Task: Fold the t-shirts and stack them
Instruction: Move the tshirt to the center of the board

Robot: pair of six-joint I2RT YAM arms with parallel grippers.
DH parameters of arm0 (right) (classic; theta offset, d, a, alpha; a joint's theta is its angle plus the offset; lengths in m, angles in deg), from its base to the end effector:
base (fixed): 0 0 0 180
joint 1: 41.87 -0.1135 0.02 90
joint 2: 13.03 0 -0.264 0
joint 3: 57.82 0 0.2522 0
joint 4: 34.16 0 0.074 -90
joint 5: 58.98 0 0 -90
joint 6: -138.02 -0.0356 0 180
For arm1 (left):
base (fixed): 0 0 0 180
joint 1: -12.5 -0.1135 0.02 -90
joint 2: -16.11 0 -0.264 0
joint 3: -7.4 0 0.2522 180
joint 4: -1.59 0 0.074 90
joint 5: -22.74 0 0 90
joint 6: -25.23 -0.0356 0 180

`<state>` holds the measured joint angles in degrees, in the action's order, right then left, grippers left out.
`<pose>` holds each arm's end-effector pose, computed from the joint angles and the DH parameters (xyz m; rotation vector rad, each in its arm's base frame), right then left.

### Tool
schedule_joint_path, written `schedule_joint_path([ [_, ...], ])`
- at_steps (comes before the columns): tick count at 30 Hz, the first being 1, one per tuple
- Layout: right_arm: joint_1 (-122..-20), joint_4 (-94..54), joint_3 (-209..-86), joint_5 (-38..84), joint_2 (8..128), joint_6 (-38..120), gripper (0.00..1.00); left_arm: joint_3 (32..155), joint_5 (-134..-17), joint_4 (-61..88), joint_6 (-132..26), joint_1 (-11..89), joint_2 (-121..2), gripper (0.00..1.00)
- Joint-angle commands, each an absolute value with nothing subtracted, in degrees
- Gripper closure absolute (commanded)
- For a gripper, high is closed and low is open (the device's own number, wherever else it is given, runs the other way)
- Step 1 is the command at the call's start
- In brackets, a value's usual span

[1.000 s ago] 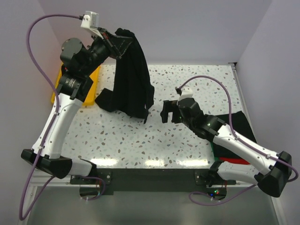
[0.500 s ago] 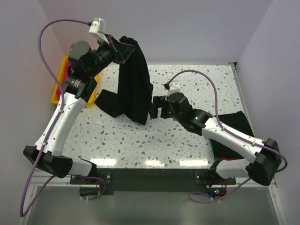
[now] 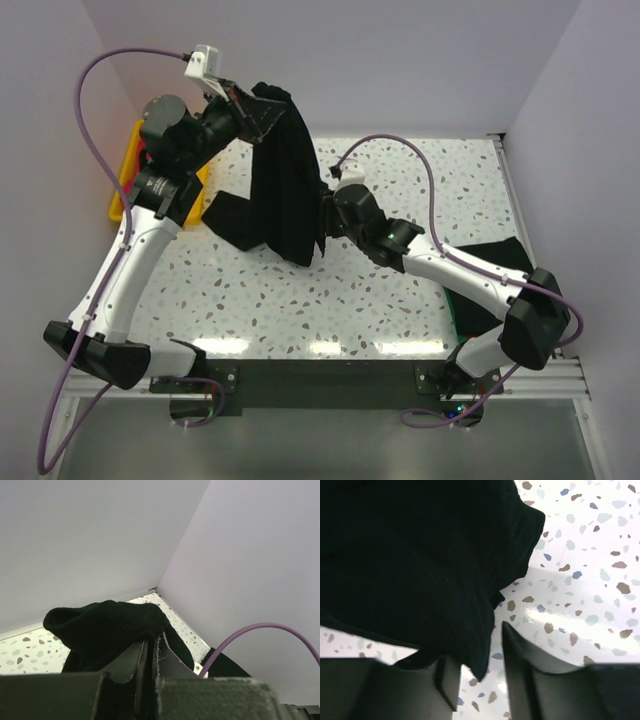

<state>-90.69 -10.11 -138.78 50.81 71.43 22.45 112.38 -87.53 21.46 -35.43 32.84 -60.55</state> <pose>0.2340 0.2491 0.3112 -0.1999 2.0428 0.4644 0.2651 -0.1114 0.5058 0.1889 1.4928 -0.9567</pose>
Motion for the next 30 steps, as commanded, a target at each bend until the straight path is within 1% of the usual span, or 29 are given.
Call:
schedule_joint_path([
  [1,-90.9,-15.3,-139.4,53.0,69.6,22.6,0.63,112.1,-86.9,18.3,-36.5,33.0,-57.5,1.00],
  [2,-90.9,-15.1,-139.7,53.1,69.6,22.8,0.70,111.9,-86.9,18.3,-36.5,33.0,-57.4,1.00],
  [3,-90.9,-14.4,-140.3,53.2,69.6,22.8,0.85,111.7,-86.9,18.3,-36.5,33.0,-57.2,1.00],
  [5,-90.9,-13.4,-140.9,53.3,69.4,23.3,0.97,111.4,-86.8,18.3,-36.7,33.0,-56.7,1.00],
  [6,-90.8,-12.8,-141.2,54.0,68.8,23.5,1.00,111.2,-86.6,18.4,-37.0,33.0,-56.5,1.00],
  [11,-90.8,-8.5,-142.9,56.7,64.2,26.1,1.00,111.2,-84.0,19.6,-39.4,33.0,-54.0,1.00],
  [20,-90.8,-2.9,-150.3,59.8,51.0,34.0,1.00,111.9,-73.1,18.8,-44.6,32.9,-45.3,1.00],
  [25,-90.8,-1.3,-156.4,57.0,45.5,36.1,1.00,111.6,-67.4,16.9,-46.7,32.9,-39.5,1.00],
  [28,-90.9,-0.5,-160.5,52.9,43.4,35.9,1.00,111.5,-63.2,16.2,-48.2,33.0,-35.9,1.00],
  [30,-90.7,-0.4,-163.4,49.2,42.4,35.3,1.00,111.7,-60.7,13.2,-49.2,32.9,-33.9,1.00],
])
